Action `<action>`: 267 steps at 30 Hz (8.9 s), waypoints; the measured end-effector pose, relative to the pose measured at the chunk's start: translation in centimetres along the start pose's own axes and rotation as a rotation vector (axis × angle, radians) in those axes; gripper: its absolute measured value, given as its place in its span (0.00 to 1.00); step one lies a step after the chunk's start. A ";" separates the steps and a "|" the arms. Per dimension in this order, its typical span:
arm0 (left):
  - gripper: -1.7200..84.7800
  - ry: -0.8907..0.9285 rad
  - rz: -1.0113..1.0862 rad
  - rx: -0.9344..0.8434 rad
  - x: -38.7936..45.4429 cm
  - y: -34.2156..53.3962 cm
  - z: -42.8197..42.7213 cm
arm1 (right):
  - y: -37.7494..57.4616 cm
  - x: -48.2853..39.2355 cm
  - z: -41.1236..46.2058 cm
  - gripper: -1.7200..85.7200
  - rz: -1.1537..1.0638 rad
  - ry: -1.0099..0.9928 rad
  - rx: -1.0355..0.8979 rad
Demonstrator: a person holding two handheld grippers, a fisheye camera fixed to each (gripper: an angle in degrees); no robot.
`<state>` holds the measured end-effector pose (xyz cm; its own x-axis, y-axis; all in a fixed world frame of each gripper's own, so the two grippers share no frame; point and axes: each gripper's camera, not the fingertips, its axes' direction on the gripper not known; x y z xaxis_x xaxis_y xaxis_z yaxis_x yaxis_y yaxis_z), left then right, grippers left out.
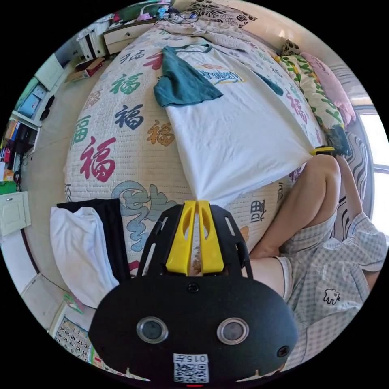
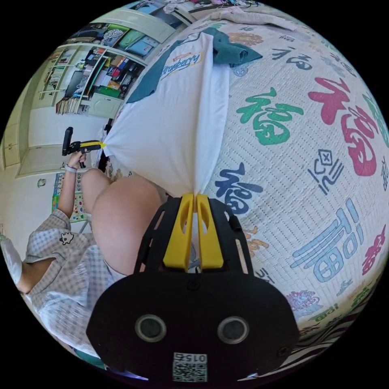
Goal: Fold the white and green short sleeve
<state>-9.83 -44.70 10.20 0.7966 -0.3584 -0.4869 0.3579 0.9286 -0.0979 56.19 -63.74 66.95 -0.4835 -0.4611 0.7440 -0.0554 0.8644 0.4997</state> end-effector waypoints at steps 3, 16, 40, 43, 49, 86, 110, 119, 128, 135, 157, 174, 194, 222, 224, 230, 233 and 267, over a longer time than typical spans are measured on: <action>0.03 -0.025 0.045 -0.133 -0.1 -0.9 4.4 | -0.7 1.1 2.8 0.04 0.008 0.051 -0.097; 0.13 0.007 0.099 0.221 -2.0 -7.3 -1.8 | -8.4 13.9 -11.2 0.14 0.191 -0.053 0.463; 0.02 -0.172 -0.431 0.395 -27.7 -8.9 -4.3 | -24.8 14.8 -9.4 0.01 0.173 0.502 0.314; 0.02 -0.191 -0.502 0.338 -29.1 -8.5 -1.1 | -25.0 16.7 -8.3 0.01 0.271 0.474 0.266; 0.04 -0.284 -0.470 0.262 -28.3 -7.7 1.6 | -24.2 17.2 -8.6 0.01 0.340 0.558 0.272; 0.05 -0.505 -0.168 0.408 -15.5 -15.0 -0.3 | -31.9 1.9 -1.8 0.09 0.016 0.612 0.376; 0.11 0.067 -0.039 -0.183 -4.4 11.2 10.4 | 5.1 -0.1 7.4 0.08 0.059 0.099 -0.088; 0.03 -0.006 0.064 -0.152 -1.1 12.3 9.1 | 7.4 -3.1 5.5 0.02 0.012 0.175 -0.020; 0.04 -0.060 0.044 -0.228 -0.1 11.7 10.9 | 8.3 -4.4 4.9 0.05 0.037 0.186 -0.019; 0.08 0.054 0.110 -0.238 0.5 12.5 11.8 | 9.7 -3.9 3.8 0.10 0.075 0.059 0.052; 0.02 -0.023 0.123 -0.351 4.6 10.8 15.6 | 6.8 -11.7 7.0 0.02 -0.016 0.225 -0.180; 0.02 -0.210 0.261 -0.474 10.6 7.4 21.1 | 11.1 -15.3 6.6 0.05 -0.020 0.296 0.045; 0.06 -0.045 0.001 -0.324 2.4 12.4 14.6 | 22.0 -10.5 -11.0 0.09 0.274 0.220 0.518; 0.12 0.174 0.442 0.298 32.7 -41.9 14.3 | 10.3 6.8 -17.0 0.13 0.791 -0.076 0.936; 0.13 0.243 0.416 0.286 34.3 -45.0 16.7 | 9.1 7.0 -16.5 0.13 0.755 -0.073 0.905; 0.13 0.215 0.338 0.253 38.2 -51.5 24.3 | 7.4 7.3 -15.5 0.10 0.734 0.041 0.877; 0.12 0.037 0.359 0.208 39.5 -52.3 27.2 | 7.1 7.6 -14.8 0.06 0.742 0.071 0.868; 0.11 0.192 0.013 0.558 3.3 -23.7 17.7 | -3.1 0.7 -1.1 0.09 0.163 0.024 0.729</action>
<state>-7.03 -69.61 26.29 0.7187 -0.2749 -0.6386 0.5923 0.7232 0.3552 57.01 -66.90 66.40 -0.5163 -0.3127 0.7973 -0.5536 0.8322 -0.0321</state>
